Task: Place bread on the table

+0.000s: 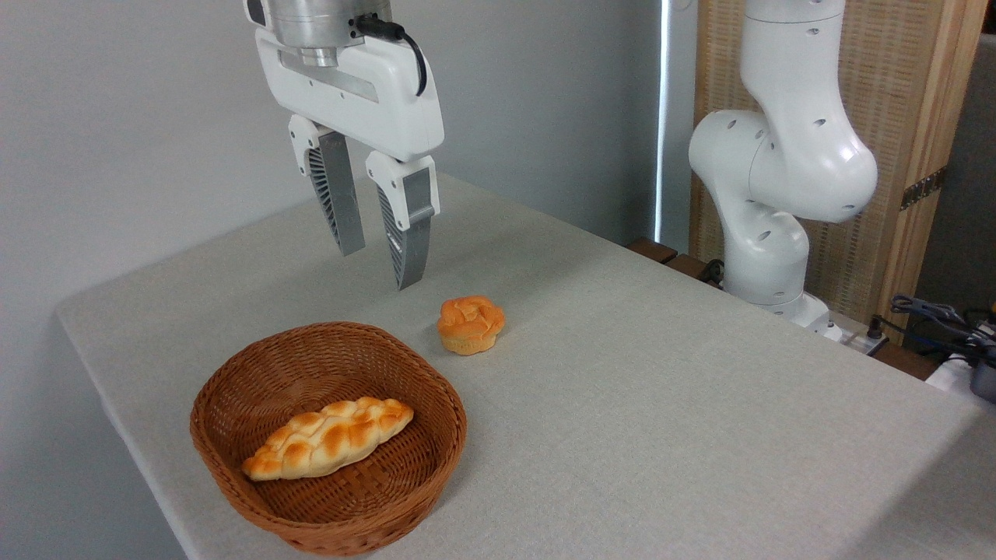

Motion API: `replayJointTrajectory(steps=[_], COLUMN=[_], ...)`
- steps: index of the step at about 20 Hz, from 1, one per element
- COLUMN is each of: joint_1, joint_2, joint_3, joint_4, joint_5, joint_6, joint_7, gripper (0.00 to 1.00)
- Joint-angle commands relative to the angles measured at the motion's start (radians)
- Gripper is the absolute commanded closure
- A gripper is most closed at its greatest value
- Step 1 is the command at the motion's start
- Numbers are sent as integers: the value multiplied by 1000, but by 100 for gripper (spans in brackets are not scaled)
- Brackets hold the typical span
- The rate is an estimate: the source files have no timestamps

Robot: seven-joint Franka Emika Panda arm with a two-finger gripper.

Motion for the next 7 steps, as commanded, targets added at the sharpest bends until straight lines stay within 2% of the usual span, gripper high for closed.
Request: replayJointTrajectory(steps=[1, 7], joint_1=[9, 9], joint_2=[-10, -10], joint_3=[0, 0], joint_4=[-3, -3], joint_5=[16, 28], joint_6=[-22, -22], joint_7=[8, 9], gripper=[0, 0])
